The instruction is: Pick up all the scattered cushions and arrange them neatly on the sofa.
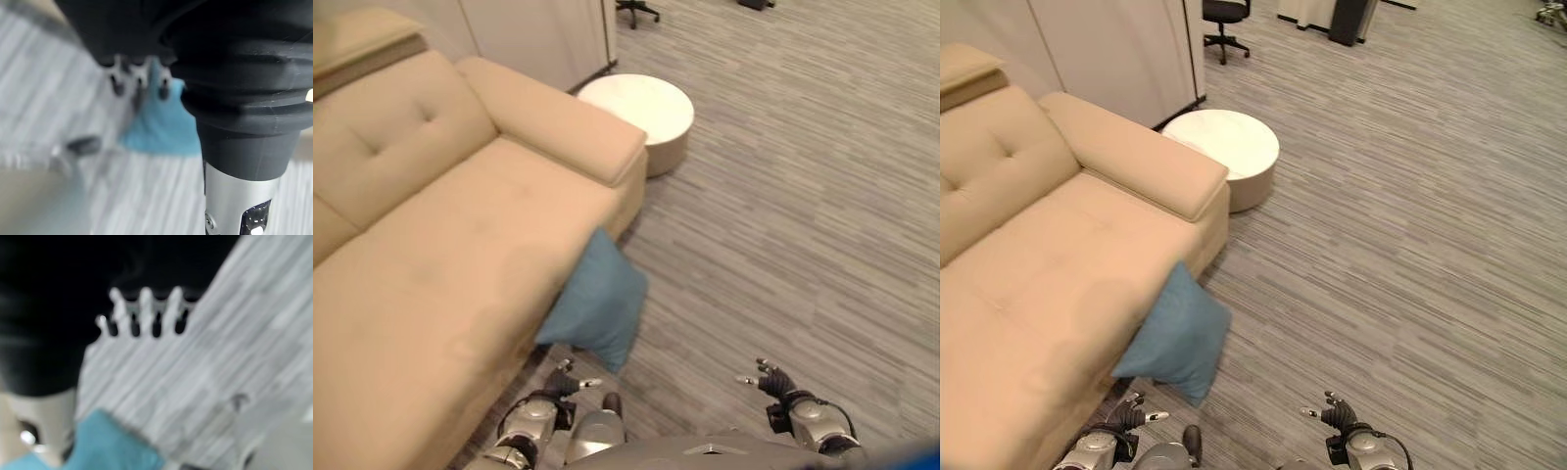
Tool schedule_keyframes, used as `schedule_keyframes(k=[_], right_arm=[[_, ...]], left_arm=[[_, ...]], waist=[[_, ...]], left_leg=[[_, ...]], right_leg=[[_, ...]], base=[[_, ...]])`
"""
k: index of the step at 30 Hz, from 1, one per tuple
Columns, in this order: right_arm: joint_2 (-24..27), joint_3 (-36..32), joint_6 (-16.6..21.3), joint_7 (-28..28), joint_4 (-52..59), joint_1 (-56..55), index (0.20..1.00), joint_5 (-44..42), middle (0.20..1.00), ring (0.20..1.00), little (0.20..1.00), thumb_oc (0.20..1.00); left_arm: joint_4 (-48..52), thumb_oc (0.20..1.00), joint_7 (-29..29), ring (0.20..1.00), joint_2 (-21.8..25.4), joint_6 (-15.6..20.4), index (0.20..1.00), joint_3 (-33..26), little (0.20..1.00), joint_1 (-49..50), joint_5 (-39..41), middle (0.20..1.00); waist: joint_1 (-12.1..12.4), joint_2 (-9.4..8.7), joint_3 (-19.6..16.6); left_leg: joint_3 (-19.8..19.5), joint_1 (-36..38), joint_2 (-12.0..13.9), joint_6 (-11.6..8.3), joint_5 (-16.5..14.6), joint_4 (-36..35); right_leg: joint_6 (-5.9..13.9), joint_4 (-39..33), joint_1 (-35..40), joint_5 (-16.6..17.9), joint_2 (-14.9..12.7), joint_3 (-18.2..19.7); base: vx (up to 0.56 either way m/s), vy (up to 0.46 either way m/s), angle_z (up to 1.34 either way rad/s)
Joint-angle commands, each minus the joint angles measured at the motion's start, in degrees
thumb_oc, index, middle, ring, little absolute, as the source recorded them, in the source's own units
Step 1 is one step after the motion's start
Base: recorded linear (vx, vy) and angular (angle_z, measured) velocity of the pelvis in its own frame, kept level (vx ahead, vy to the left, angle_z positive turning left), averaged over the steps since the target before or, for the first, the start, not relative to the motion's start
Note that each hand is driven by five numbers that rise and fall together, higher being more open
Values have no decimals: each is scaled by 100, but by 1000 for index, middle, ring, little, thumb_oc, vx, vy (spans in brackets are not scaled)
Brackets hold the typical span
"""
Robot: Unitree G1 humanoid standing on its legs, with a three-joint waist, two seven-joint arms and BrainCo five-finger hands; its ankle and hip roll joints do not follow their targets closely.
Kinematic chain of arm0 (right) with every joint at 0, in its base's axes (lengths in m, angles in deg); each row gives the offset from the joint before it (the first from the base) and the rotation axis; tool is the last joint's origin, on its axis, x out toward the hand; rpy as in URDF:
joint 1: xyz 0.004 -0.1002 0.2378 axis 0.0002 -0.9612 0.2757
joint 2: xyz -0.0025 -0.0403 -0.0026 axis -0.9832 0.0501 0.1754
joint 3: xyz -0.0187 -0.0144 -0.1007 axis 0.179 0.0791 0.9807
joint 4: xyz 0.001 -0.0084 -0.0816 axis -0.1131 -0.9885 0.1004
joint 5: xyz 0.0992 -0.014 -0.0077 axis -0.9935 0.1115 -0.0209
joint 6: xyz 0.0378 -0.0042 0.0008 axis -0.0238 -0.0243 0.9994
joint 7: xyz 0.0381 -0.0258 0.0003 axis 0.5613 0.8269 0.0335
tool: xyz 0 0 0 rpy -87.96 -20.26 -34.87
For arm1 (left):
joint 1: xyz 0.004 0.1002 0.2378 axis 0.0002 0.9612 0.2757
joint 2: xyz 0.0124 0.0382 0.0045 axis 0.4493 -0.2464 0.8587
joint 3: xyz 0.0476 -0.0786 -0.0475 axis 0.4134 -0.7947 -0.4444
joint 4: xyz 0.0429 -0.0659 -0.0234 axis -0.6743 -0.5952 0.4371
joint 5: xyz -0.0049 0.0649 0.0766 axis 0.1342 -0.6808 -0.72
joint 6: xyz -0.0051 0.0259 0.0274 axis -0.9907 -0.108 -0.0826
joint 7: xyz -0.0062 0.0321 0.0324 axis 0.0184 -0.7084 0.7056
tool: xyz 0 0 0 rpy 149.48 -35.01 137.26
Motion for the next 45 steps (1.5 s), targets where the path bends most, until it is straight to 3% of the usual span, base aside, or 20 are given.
schedule_keyframes(k=[1,2,3,8,11,14,17,19,20,22,23,24,30,33,34,36,37,39,41,45], right_arm=[[202,-23,185,33,234,131,1000,-25,1000,1000,1000,1000],[201,-23,184,33,235,131,1000,-25,1000,1000,1000,1000],[219,-37,167,42,227,52,1000,-45,1000,1000,1000,1000],[224,-37,120,73,135,-44,1000,53,1000,1000,1000,1000],[304,12,150,60,166,-137,1000,76,1000,1000,1000,1000],[319,27,159,32,66,-141,1000,-67,1000,1000,1000,1000],[285,18,146,29,-10,-111,1000,-98,1000,1000,1000,1000],[236,48,167,-5,-29,-67,1000,-111,1000,1000,1000,1000],[235,49,167,-5,-29,-67,1000,-111,1000,1000,1000,1000],[213,31,174,-12,21,-31,1000,-150,1000,1000,1000,1000],[156,53,138,9,-7,19,1000,-130,1000,1000,1000,1000],[110,74,132,8,-8,21,1000,-80,1000,1000,1000,1000],[-12,61,155,38,93,65,1000,-52,1000,1000,1000,1000],[44,110,160,58,182,110,1000,-115,1000,1000,1000,1000],[44,110,160,58,182,110,1000,-115,1000,1000,1000,1000],[101,115,154,72,260,71,1000,-198,1000,1000,1000,1000],[108,102,150,77,244,47,1000,-217,1000,1000,1000,1000],[112,106,146,77,251,19,1000,-194,1000,1000,1000,1000],[97,85,110,84,156,-65,1000,-104,1000,1000,1000,1000],[206,111,171,89,305,-74,1000,-96,1000,1000,1000,1000]], left_arm=[[7,1000,-22,1000,-94,127,1000,132,1000,68,28,1000],[7,1000,-22,1000,-93,127,1000,132,1000,68,28,1000],[-12,1000,-51,1000,-128,171,1000,145,1000,62,42,1000],[-60,1000,-54,1000,-178,163,1000,129,1000,138,52,1000],[52,1000,2,1000,-188,143,1000,236,1000,161,48,1000],[202,1000,32,1000,-148,128,1000,340,1000,101,126,1000],[208,1000,38,1000,-140,128,1000,357,1000,57,117,1000],[178,1000,1,1000,-115,114,1000,325,1000,36,64,1000],[178,1000,1,1000,-115,113,1000,324,1000,37,64,1000],[137,1000,20,1000,-92,66,1000,261,1000,36,-9,1000],[90,1000,45,1000,-56,52,1000,203,1000,54,-8,1000],[77,1000,35,1000,-46,53,1000,165,1000,94,-15,1000],[37,1000,40,1000,77,45,1000,106,1000,55,87,1000],[69,1000,19,1000,49,117,1000,253,1000,-15,120,1000],[69,1000,19,1000,49,117,1000,253,1000,-15,120,1000],[106,1000,17,1000,23,166,1000,372,1000,-43,158,1000],[84,1000,7,1000,18,183,1000,401,1000,-58,146,1000],[57,1000,-3,1000,33,192,1000,387,1000,-70,158,1000],[-4,1000,-17,1000,45,187,1000,378,1000,-78,139,1000],[33,1000,37,1000,71,181,1000,387,1000,-54,207,1000]], waist=[[76,102,-107],[73,98,-118],[-82,65,-141],[-62,-15,-214],[-105,-126,-178],[-89,-223,-16],[-35,-252,-34],[-52,-240,-124],[-52,-243,-125],[-162,-242,-191],[-69,-286,-250],[21,-290,-267],[13,-297,-169],[-140,-211,-178],[-141,-211,-181],[-410,-118,-188],[-486,-118,-197],[-515,-124,-184],[-504,-205,-200],[-503,-209,-142]], left_leg=[[-744,-156,-127,-342,-231,508],[-745,-170,-131,-340,-222,505],[-1077,-76,-166,-432,-400,633],[-1193,-71,-141,-558,-548,970],[-1077,-481,137,-797,-245,1814],[-502,-904,559,-874,136,2431],[-536,-1043,388,-833,77,2147],[135,-1137,430,-680,149,1370],[136,-1133,426,-680,155,1360],[1024,-1103,669,-769,255,1266],[1040,-1039,677,-730,215,1144],[734,-973,488,-660,113,1059],[455,-652,299,-465,-31,781],[-151,-610,135,-347,22,613],[-151,-614,135,-347,23,613],[-745,-547,48,-396,13,529],[-872,-545,24,-422,-3,522],[-1017,-534,5,-463,-34,545],[-1157,-559,-6,-573,-100,608],[-1321,-670,196,-826,46,649]], right_leg=[[-71,-2179,22,1275,359,738],[-72,-2189,12,1286,357,736],[43,-2596,-139,1493,337,1523],[82,-2631,65,1528,292,1093],[-58,-2727,366,1392,471,869],[-339,-2903,820,1118,709,332],[-366,-3029,938,1090,814,194],[-356,-3156,1059,1008,1006,-67],[-356,-3156,1058,1008,1003,-66],[-337,-3185,1181,859,1151,-176],[-362,-3162,1249,782,1175,-336],[-345,-3031,1255,706,1130,-391],[27,-1388,728,819,694,-399],[-176,-1871,393,723,903,853],[-176,-1871,390,724,903,852],[-110,-2378,218,913,898,2158],[-80,-2465,159,997,844,2361],[-45,-2546,154,1079,777,2368],[4,-2751,363,1097,602,1917],[-84,-2886,510,1037,779,1527]], base=[[339,-208,48],[481,-325,80],[273,-200,62],[217,-214,85],[97,-261,83],[63,-268,54],[89,-77,88],[167,-68,40],[129,-36,67],[189,-27,84],[225,59,68],[179,73,34],[131,79,36],[56,-10,97],[178,-87,105],[220,-122,70],[180,-131,124],[115,-140,177],[107,-163,93],[85,-250,96]])
